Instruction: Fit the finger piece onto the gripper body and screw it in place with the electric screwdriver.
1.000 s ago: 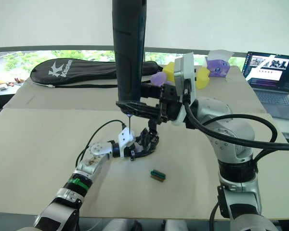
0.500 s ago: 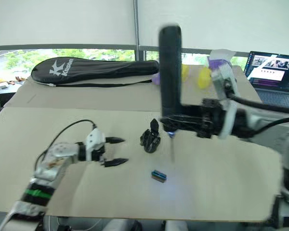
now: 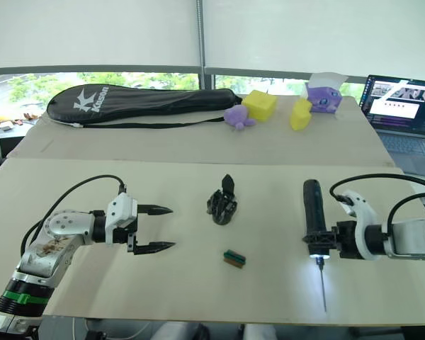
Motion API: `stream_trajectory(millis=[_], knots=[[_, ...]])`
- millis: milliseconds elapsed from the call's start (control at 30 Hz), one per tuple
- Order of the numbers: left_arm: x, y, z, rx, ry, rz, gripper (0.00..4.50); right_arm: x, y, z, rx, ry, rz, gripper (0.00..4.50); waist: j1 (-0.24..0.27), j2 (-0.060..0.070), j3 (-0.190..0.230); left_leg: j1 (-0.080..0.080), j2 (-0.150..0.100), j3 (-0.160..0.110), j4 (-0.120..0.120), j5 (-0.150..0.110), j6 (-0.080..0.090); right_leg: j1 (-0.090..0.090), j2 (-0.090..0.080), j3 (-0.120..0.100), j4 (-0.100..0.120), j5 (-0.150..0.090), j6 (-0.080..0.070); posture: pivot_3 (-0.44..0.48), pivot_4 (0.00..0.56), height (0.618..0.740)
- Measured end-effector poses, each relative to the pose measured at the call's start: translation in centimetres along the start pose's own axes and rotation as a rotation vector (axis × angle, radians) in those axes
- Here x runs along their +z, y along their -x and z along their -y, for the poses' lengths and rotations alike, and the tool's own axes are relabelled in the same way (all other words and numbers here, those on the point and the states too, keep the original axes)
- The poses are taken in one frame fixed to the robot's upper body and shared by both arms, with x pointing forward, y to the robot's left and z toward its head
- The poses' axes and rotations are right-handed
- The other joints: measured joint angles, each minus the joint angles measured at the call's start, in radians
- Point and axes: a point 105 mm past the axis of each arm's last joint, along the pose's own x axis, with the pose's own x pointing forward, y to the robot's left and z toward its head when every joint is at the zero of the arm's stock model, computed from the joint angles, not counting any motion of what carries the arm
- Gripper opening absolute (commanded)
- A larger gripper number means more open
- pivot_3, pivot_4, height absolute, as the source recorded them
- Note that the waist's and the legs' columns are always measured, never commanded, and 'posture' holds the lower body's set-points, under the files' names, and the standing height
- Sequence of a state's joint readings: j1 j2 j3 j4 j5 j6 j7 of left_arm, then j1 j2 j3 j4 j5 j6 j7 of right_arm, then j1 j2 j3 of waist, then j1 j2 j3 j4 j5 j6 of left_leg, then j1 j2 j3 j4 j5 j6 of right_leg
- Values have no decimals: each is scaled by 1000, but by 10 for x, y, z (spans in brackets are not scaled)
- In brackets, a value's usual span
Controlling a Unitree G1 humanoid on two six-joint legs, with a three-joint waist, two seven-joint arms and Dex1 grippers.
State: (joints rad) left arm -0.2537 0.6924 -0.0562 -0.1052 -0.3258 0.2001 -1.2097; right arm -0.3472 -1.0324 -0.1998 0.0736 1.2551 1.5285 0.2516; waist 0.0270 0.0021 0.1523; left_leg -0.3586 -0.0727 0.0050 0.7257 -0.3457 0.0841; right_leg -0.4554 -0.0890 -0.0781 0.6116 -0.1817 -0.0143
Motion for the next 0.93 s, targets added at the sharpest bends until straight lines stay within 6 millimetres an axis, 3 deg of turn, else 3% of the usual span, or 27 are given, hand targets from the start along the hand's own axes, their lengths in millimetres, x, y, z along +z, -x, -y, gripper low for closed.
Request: stream_trajectory(millis=[133,167,300,433,500,600,667,733,933], knots=[[0,2,1,4,2,-3,4500,3,-1,-4,-7,22,-6,4324,-1,0,0,0,0,0,0,0,0,1,0,0,0,0,0,0,150,737],[-1,3,1,5,5,-7,4500,2,0,-5,-9,40,-12,4463,0,0,0,0,0,-1,0,0,0,1,0,0,0,0,0,0,150,737],[-11,22,3,31,37,-77,4500,-4,16,-7,-35,115,-38,4463,6,1,0,-2,0,-1,1,0,1,-1,0,0,-1,0,1,0,150,737],[-18,67,9,61,163,-179,4500,28,74,-24,7,368,175,4463,5,3,2,-3,1,-2,1,0,1,-1,3,-1,-1,0,1,0,150,737],[-13,96,5,102,242,-199,4500,28,98,-27,85,593,239,4463,11,-1,1,0,3,-5,1,0,1,4,6,-2,-3,-1,3,0,150,737],[-12,126,4,131,334,-232,4500,6,108,-9,172,749,175,4463,11,0,3,9,3,-5,1,-3,3,15,7,4,-4,-5,8,0,150,737],[-13,136,0,155,348,-239,4500,3,116,12,138,796,184,4463,10,3,4,13,1,-3,1,-4,4,17,6,8,-5,-9,15,0,150,737],[-18,144,-6,190,340,-248,4500,2,121,32,94,854,196,4463,7,4,5,14,0,-2,0,-5,3,17,7,10,-3,-6,10,0,150,737],[-14,142,-26,237,222,-231,4500,7,116,51,54,918,227,4463,-15,4,7,20,0,-2,-8,-4,-10,17,5,7,-2,-5,3,0,150,737]])
